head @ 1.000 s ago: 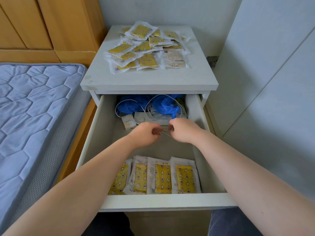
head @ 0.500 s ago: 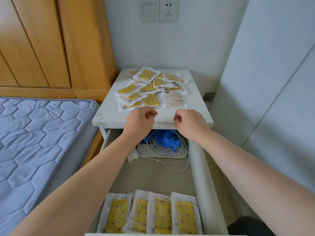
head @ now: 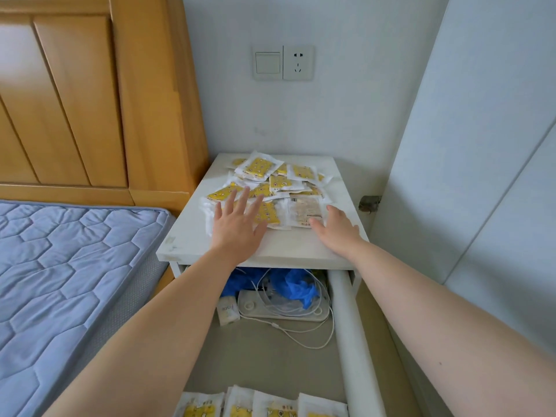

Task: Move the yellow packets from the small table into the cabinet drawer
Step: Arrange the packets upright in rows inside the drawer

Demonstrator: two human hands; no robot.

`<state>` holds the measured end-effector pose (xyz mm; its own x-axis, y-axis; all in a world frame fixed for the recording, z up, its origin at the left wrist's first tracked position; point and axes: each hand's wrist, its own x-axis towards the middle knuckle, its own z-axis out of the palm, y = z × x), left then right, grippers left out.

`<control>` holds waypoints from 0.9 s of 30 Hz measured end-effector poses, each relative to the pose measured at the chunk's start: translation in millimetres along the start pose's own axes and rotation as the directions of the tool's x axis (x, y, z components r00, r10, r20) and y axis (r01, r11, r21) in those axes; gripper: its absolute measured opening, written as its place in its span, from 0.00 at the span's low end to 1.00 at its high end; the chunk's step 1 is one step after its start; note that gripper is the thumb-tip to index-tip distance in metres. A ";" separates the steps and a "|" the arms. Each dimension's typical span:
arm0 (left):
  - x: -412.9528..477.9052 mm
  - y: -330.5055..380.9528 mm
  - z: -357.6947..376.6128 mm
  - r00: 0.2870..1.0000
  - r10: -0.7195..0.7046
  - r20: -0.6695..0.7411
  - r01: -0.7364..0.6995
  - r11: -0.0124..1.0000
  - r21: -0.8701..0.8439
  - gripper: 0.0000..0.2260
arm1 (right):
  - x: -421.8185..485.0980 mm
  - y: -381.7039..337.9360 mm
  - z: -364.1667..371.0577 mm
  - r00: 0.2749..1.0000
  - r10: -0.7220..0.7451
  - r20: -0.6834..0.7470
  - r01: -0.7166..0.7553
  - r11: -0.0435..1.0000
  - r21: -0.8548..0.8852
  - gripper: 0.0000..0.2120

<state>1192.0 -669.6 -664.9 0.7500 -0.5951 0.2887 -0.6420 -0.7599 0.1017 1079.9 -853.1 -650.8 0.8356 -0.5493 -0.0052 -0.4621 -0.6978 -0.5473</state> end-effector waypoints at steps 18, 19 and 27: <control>7.8 -5.6 9.3 0.989 0.044 0.139 -0.031 0.995 -0.098 0.24 | 18.9 5.5 15.1 0.924 -0.362 -0.126 0.323 0.911 -0.256 0.24; 7.6 -6.1 9.5 0.988 0.051 0.148 -0.040 0.996 -0.080 0.23 | 18.8 6.0 15.3 0.922 -0.363 -0.134 0.328 0.917 -0.230 0.22; -2.2 -9.8 5.2 0.910 0.413 -0.032 -0.414 0.905 -0.092 0.22 | 11.6 7.8 10.5 0.807 -0.144 -0.573 0.276 0.949 0.151 0.09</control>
<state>1197.5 -662.2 -671.5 0.4121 -0.8472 0.3352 -0.9068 -0.4173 0.0602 1089.1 -860.1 -663.9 0.5701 -0.6064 0.5543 -0.1628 -0.7447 -0.6473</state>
